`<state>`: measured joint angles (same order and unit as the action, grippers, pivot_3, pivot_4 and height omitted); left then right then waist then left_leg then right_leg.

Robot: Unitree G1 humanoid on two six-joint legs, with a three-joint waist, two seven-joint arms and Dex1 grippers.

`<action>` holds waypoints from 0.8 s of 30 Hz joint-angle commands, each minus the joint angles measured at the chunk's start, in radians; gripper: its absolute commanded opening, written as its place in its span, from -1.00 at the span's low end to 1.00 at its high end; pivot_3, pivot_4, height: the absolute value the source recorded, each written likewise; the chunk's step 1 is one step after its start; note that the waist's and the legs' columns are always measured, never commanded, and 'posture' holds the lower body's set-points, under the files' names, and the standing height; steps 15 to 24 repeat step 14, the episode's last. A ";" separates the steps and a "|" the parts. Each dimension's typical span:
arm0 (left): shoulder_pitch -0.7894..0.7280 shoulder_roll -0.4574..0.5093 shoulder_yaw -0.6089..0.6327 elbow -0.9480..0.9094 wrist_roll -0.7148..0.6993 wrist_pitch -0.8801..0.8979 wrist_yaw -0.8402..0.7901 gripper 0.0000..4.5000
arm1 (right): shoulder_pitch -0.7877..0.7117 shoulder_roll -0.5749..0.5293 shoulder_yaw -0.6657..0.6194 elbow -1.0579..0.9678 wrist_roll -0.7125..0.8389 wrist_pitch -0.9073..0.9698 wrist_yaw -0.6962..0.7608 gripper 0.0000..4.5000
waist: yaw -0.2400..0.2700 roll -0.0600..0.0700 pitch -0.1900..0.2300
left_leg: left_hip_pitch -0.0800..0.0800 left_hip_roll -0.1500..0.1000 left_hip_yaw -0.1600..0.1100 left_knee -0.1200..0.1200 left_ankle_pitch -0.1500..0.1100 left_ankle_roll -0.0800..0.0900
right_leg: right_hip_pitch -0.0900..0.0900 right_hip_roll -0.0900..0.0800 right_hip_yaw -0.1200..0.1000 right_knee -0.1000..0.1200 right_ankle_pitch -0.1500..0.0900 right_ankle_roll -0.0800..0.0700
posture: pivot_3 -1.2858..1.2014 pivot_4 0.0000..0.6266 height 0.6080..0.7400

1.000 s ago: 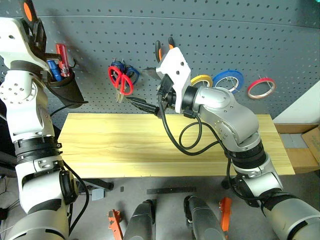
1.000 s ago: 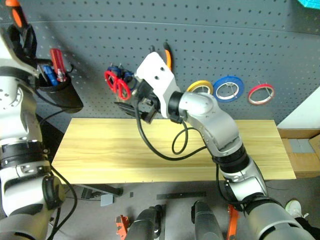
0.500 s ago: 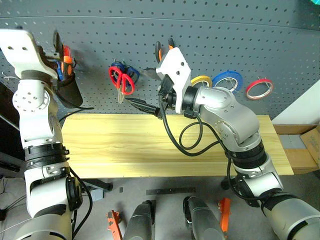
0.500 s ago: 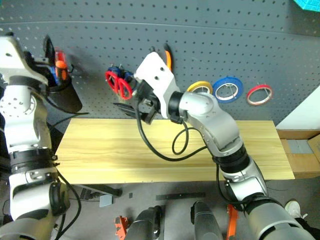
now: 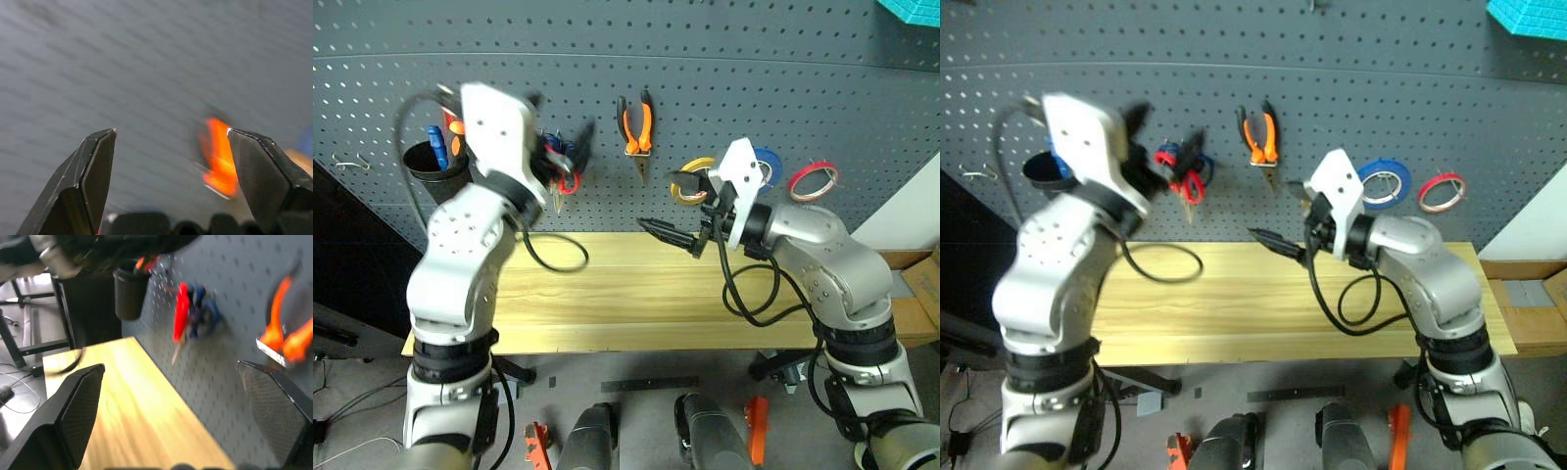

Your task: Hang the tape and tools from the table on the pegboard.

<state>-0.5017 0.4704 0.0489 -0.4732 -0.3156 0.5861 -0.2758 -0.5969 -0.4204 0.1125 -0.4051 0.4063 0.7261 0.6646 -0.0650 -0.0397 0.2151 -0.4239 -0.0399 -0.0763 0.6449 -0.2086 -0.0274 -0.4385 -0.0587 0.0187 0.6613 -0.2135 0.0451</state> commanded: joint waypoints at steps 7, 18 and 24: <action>0.379 0.017 -0.068 0.122 0.102 -0.219 -0.103 0.72 | 0.347 0.081 -0.035 0.163 -0.219 -0.414 -0.204 1.00 | -0.001 0.005 -0.024 | 0.020 0.001 0.002 -0.001 0.000 0.000 | 0.024 0.005 0.000 -0.011 -0.002 0.000 | -0.03 -0.78 1.00; 0.437 -0.110 0.039 0.453 0.174 -0.448 0.039 0.72 | 0.398 0.114 -0.116 0.501 -0.317 -0.669 -0.331 1.00 | 0.005 0.009 -0.074 | 0.028 0.004 0.003 -0.002 0.000 0.001 | 0.034 0.006 -0.001 -0.018 -0.002 -0.004 | -0.03 -0.88 1.00; 0.437 -0.110 0.039 0.453 0.174 -0.448 0.039 0.72 | 0.398 0.114 -0.116 0.501 -0.317 -0.669 -0.331 1.00 | 0.005 0.009 -0.074 | 0.028 0.004 0.003 -0.002 0.000 0.001 | 0.034 0.006 -0.001 -0.018 -0.002 -0.004 | -0.03 -0.88 1.00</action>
